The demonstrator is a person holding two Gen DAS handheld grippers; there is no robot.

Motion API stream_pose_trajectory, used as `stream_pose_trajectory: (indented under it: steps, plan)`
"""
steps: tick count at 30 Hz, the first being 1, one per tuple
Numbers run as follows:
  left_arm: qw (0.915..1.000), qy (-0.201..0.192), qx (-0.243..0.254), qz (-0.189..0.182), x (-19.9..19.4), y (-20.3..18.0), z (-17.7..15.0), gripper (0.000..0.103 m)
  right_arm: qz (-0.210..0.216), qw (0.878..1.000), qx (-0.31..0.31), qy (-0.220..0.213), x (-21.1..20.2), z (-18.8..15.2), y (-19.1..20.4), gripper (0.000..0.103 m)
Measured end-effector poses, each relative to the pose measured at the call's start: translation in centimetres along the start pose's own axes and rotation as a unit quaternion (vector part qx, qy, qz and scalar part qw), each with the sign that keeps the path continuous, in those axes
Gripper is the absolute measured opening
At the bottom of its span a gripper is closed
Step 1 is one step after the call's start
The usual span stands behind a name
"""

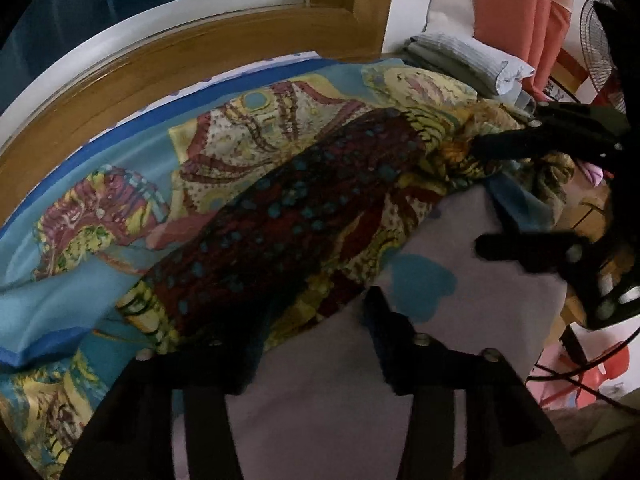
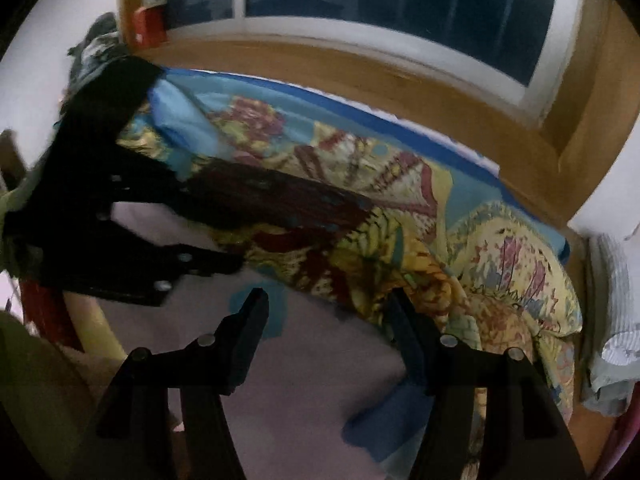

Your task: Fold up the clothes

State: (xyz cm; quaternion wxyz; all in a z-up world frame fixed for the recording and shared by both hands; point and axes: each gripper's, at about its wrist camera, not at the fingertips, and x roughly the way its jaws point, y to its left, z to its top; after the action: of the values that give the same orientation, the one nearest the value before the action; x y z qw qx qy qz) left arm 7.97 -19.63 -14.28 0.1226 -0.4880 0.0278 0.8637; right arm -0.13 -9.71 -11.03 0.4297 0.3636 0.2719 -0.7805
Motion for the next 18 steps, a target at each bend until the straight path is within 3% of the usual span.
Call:
stream_pose_trajectory:
  steps: [7, 8, 10, 14, 17, 18]
  plan:
    - [0.9998, 0.004, 0.018, 0.007, 0.1, -0.9, -0.1, 0.058, -0.014, 0.999, -0.022, 0.039, 4.9, 0.7, -1.4, 0.060]
    - [0.9999, 0.000, 0.015, 0.009, 0.2, -0.8, -0.2, 0.059, -0.005, 0.999, -0.016, 0.035, 4.6, 0.8, -1.7, 0.053]
    - [0.9998, -0.007, 0.012, 0.017, 0.5, -0.7, -0.1, 0.059, 0.013, 1.000, -0.002, 0.028, 4.1, 0.9, -2.1, 0.008]
    - [0.9992, -0.021, -0.001, 0.033, 0.7, -0.2, 0.7, 0.057, 0.048, 0.998, 0.024, 0.012, 3.1, 1.2, -3.1, 0.001]
    - [0.9987, -0.030, -0.009, 0.039, 0.4, 0.4, 1.3, 0.002, 0.075, 0.996, 0.044, 0.000, 2.4, 1.4, -3.8, 0.001]
    - [0.9986, -0.033, -0.012, 0.040, 0.2, 0.6, 1.5, 0.002, 0.083, 0.995, 0.050, -0.004, 2.1, 1.5, -4.0, 0.000]
